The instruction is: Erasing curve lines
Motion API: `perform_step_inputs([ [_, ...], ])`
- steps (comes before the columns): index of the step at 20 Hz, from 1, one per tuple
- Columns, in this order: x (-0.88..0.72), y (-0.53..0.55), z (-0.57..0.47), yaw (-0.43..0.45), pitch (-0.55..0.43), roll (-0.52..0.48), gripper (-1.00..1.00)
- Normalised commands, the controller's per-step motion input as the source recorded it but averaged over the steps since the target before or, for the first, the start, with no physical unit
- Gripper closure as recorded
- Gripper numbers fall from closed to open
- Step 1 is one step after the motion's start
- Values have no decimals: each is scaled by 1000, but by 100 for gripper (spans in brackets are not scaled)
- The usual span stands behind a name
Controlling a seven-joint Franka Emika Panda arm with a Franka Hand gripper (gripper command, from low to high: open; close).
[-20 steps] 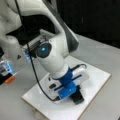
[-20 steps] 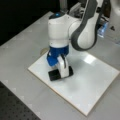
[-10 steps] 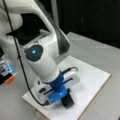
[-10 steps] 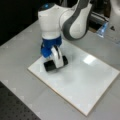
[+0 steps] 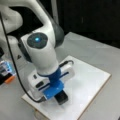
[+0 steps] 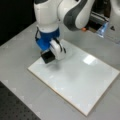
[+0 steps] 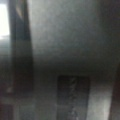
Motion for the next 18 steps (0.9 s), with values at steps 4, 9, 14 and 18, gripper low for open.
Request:
perform_step_inputs([
  [4, -12, -445, 54, 495, 80, -113, 100],
  [9, 19, -438, -24, 428, 63, -68, 100],
  [14, 92, -269, -26, 292, 77, 4, 100],
  [18, 150, -245, -35, 171, 51, 51, 100],
])
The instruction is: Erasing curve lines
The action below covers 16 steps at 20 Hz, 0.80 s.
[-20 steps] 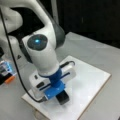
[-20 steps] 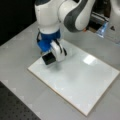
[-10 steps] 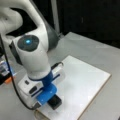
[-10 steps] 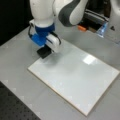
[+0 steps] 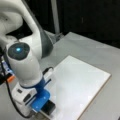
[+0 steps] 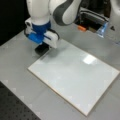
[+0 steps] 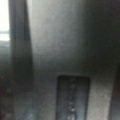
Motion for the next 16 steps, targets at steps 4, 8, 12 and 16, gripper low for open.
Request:
perform_step_inputs([
  [4, 197, -269, -71, 104, 37, 77, 100],
  [8, 200, -298, -39, 68, 22, 108, 100],
  [12, 222, -355, -15, 63, 28, 147, 100],
  [16, 229, -322, -33, 31, 30, 198, 100],
])
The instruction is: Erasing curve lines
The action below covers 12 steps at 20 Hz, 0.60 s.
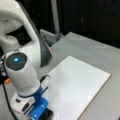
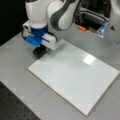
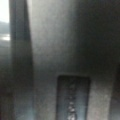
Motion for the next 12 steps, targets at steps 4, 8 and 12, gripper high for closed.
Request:
perform_step_inputs([
  [4, 180, -216, 15, -5, 36, 218, 100],
  [8, 137, -112, 7, -22, 31, 234, 100],
  [12, 110, -80, -4, -22, 32, 231, 100],
])
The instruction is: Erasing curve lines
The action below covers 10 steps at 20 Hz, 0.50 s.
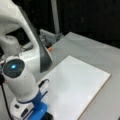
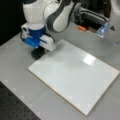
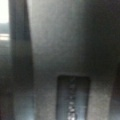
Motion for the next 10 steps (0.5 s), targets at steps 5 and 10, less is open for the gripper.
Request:
perform_step_inputs([
  [5, 83, -101, -2, -5, 28, 210, 100],
  [10, 102, -152, -52, 11, 5, 183, 100],
])
